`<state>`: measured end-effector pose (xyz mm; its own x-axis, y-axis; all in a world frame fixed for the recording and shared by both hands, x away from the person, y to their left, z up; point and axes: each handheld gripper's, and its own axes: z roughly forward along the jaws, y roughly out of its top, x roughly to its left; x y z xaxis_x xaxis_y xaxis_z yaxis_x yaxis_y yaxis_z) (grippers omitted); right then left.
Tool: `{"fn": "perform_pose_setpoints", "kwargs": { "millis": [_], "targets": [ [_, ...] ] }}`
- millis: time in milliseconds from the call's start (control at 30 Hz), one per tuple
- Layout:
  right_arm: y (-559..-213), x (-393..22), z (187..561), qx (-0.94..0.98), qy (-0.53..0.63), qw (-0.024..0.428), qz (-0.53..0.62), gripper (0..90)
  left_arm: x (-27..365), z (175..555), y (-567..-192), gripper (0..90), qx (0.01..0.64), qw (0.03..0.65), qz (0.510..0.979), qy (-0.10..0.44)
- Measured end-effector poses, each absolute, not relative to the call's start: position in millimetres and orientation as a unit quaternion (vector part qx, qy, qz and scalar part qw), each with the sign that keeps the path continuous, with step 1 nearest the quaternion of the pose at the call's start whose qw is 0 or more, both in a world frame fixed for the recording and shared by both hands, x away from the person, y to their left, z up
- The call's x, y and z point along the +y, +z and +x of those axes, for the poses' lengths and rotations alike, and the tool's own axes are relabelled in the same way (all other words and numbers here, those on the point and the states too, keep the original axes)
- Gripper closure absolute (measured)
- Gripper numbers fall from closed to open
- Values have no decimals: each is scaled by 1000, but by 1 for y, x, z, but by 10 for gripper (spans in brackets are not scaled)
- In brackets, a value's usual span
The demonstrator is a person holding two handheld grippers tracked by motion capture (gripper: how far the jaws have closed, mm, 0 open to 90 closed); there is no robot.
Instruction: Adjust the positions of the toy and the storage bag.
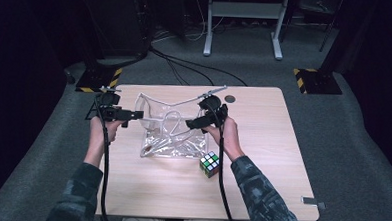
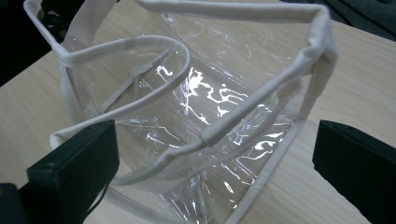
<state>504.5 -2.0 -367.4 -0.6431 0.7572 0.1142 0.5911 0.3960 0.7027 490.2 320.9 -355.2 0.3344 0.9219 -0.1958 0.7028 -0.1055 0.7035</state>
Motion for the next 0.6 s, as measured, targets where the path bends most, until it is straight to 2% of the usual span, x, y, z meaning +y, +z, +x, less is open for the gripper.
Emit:
{"fn": "perform_pose_setpoints", "kwargs": {
  "millis": [300, 600],
  "targets": [
    [-378, 17, 513, 839, 340, 108, 411, 0, 309, 505, -368, 1, 571, 358, 724, 147],
    [-390, 21, 515, 842, 320, 111, 419, 72, 289, 513, -386, 18, 570, 339, 735, 143]
  ]
}}
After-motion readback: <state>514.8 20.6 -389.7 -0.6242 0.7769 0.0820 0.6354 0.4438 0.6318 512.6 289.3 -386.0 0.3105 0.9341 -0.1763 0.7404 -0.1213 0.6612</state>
